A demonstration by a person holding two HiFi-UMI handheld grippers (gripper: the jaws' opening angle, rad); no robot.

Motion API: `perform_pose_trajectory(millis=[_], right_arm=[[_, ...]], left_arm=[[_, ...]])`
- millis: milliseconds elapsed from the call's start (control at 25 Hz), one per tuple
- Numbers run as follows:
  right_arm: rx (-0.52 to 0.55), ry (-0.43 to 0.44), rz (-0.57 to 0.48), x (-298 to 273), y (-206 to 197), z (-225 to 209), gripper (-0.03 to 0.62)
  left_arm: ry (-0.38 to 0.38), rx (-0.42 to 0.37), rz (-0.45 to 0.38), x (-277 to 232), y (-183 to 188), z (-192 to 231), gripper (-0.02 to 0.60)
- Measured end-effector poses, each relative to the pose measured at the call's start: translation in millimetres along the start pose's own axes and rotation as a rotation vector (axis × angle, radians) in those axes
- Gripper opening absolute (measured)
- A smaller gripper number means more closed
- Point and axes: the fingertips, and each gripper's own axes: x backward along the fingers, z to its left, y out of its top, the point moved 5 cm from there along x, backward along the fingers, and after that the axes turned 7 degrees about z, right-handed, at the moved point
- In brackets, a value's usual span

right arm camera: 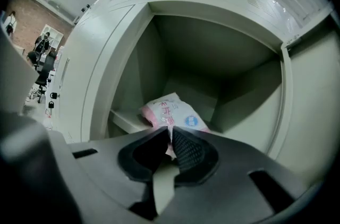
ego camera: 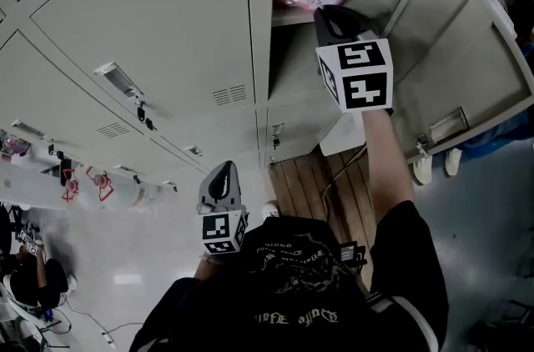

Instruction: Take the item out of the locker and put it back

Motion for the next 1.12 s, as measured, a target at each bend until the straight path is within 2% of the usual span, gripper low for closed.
perform_pose_trajectory(millis=[320, 720, 1040, 1120], right_arm=[[0.019, 0.025, 0.06, -28.6, 9.6, -11.1, 0.029], [-0.021, 0.028, 0.12, -53.3, 10.7, -20.5, 0.034], [-0.018, 0.06, 0.133, -59.4, 11.1, -17.3, 0.074], [-0.024, 0.072, 0.129, -59.7, 10.9, -17.0, 0.103]], left_arm=[[0.035, 0.019, 0.03, 5.1, -12.8, 5.2, 0.006], [0.029, 0.018, 0.018, 4.1, -7.3, 2.0, 0.006], [0.033, 0.018, 0.014, 1.3, -6.6, 3.2, 0.006], [0.034, 0.017, 0.015, 1.1, -6.5, 4.0, 0.006]])
